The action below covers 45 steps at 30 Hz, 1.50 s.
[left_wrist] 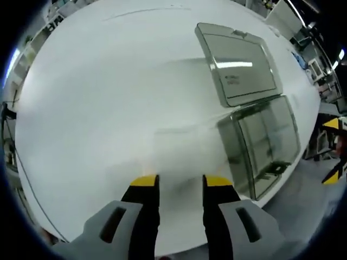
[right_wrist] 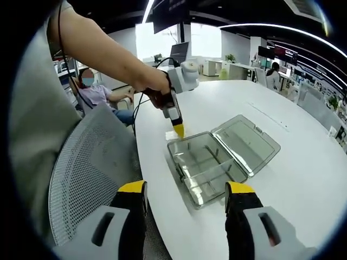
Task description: Insert the divider into the dual guide fixture by aligning both edges with the guide slots and pushing it downward to the bottom, including one-sided entry, uneven engagement, binding, and posture correction.
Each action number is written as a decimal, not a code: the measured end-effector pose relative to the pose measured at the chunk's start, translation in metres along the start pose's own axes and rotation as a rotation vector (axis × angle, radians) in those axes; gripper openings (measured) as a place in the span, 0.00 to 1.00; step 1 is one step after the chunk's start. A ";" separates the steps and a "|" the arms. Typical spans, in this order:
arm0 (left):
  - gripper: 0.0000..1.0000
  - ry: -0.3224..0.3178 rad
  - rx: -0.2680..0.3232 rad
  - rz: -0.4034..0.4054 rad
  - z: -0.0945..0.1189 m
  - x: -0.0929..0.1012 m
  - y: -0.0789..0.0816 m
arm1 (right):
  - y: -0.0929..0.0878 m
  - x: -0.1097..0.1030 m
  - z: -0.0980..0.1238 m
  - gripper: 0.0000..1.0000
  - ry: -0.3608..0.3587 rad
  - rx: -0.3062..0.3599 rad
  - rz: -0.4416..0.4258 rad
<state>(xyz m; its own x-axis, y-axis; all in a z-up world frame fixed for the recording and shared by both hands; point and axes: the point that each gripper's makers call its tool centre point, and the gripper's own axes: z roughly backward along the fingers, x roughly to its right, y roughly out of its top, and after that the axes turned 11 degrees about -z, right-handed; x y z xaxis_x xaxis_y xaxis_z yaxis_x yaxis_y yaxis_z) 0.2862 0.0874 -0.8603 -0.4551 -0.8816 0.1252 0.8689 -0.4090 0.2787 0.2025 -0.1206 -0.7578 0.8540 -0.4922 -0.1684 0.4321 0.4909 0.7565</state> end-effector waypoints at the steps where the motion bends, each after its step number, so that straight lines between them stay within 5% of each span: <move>1: 0.27 -0.007 0.001 0.000 0.001 0.001 0.000 | 0.000 0.000 0.000 0.55 0.001 0.001 0.000; 23: 0.27 -0.160 0.140 0.111 0.022 0.005 -0.002 | 0.007 0.009 -0.004 0.56 0.020 0.012 -0.041; 45: 0.27 -0.381 0.308 0.136 0.049 0.047 0.012 | 0.029 0.014 -0.008 0.55 0.132 0.096 -0.221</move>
<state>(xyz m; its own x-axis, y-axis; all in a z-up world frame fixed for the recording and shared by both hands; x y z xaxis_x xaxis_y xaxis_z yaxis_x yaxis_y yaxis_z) 0.2658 0.0522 -0.8047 -0.4307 -0.7501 0.5019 0.8534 -0.1576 0.4969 0.2296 -0.1073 -0.7429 0.7752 -0.4785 -0.4125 0.5882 0.3081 0.7477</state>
